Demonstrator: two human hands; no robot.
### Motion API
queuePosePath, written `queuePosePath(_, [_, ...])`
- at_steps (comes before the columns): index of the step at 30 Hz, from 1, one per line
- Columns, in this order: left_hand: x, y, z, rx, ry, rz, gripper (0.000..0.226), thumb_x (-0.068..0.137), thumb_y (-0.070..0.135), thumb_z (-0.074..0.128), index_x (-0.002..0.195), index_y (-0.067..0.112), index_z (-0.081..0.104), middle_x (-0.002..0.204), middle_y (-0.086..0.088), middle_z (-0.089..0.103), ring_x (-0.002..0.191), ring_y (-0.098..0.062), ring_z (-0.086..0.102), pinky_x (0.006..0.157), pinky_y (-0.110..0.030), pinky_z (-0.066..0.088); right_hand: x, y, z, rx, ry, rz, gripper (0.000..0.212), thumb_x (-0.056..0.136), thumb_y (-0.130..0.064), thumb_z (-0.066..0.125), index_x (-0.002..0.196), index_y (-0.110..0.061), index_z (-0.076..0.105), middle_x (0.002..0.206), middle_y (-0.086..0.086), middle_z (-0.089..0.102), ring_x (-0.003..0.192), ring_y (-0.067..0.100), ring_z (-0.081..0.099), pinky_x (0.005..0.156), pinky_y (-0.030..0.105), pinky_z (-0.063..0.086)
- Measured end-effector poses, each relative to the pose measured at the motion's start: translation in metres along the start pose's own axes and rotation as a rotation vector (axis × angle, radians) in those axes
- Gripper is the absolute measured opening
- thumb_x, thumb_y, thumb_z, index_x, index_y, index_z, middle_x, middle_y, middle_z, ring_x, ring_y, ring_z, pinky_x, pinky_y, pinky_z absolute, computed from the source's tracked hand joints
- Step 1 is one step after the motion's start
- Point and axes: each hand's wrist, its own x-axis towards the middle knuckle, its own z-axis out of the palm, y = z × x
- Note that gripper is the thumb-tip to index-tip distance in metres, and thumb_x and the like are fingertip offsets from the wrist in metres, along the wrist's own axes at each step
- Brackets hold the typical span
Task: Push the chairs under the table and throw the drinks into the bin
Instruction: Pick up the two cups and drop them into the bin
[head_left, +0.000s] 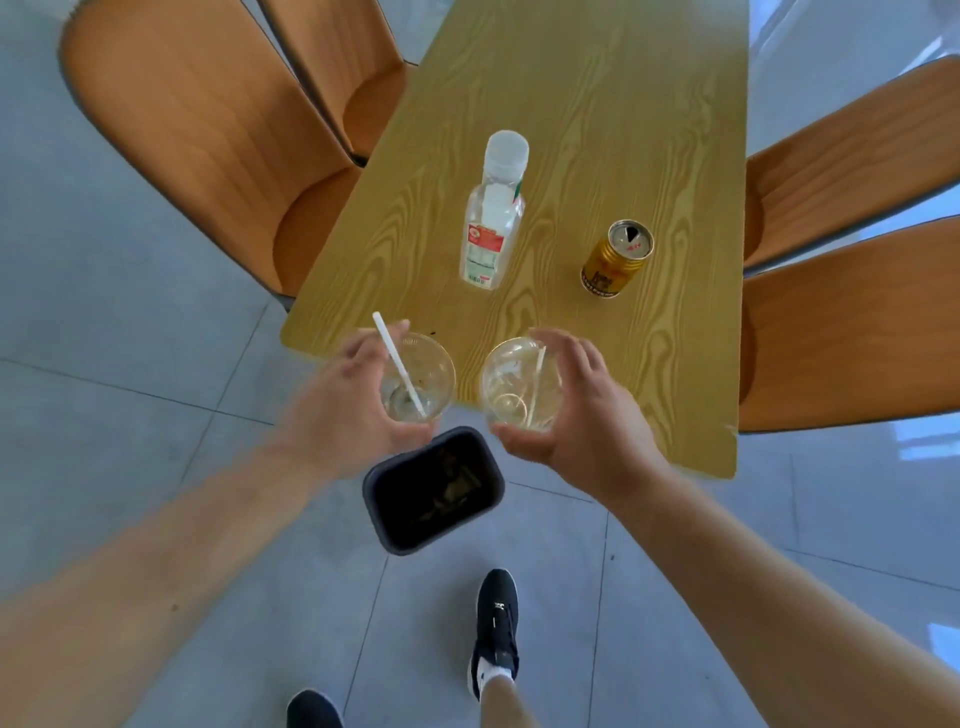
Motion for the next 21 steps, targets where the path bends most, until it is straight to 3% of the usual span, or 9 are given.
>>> queuePosePath(3, [-0.03,-0.008,0.007,0.001,-0.015,-0.041,0.118,0.057,0.083,0.073,0.154,0.036,0.026,0.141,0.014,0.037,0.125,-0.015,0.053,0.094,-0.04,0.051,-0.028,-0.008,0.017,-0.009,-0.049,-0.052,0.098,0.065,-0.073,0.079,0.146,-0.042,0.032,0.139,-0.013,0.047,0.102,0.012,0.06,0.074,0.029,0.049])
queuePosePath(9, [-0.066,-0.041,0.018,-0.012,0.066,-0.103,0.119,0.055,0.085,0.072,0.153,0.038,0.025,0.143,0.015,0.04,0.126,-0.013,0.052,0.09,-0.036,0.051,-0.057,0.018,0.063,0.021,-0.132,0.062,0.098,0.066,-0.076,0.075,0.147,-0.046,0.028,0.14,-0.02,0.043,0.106,0.014,0.062,0.074,0.033,0.051])
queuePosePath(15, [-0.082,-0.07,0.043,-0.035,0.086,-0.179,0.121,0.051,0.086,0.072,0.152,0.042,0.024,0.142,0.01,0.041,0.132,-0.02,0.049,0.092,-0.05,0.055,-0.052,0.06,0.11,-0.003,-0.125,0.164,0.101,0.07,-0.074,0.077,0.15,-0.04,0.025,0.147,-0.009,0.044,0.11,0.024,0.063,0.077,0.035,0.05])
queuePosePath(21, [-0.092,-0.085,0.059,-0.045,0.086,-0.219,0.121,0.05,0.087,0.072,0.152,0.041,0.024,0.143,0.011,0.041,0.131,-0.016,0.047,0.094,-0.039,0.05,-0.042,0.073,0.141,-0.023,-0.134,0.216,0.105,0.07,-0.075,0.079,0.151,-0.04,0.021,0.15,-0.001,0.044,0.114,0.029,0.064,0.079,0.041,0.05])
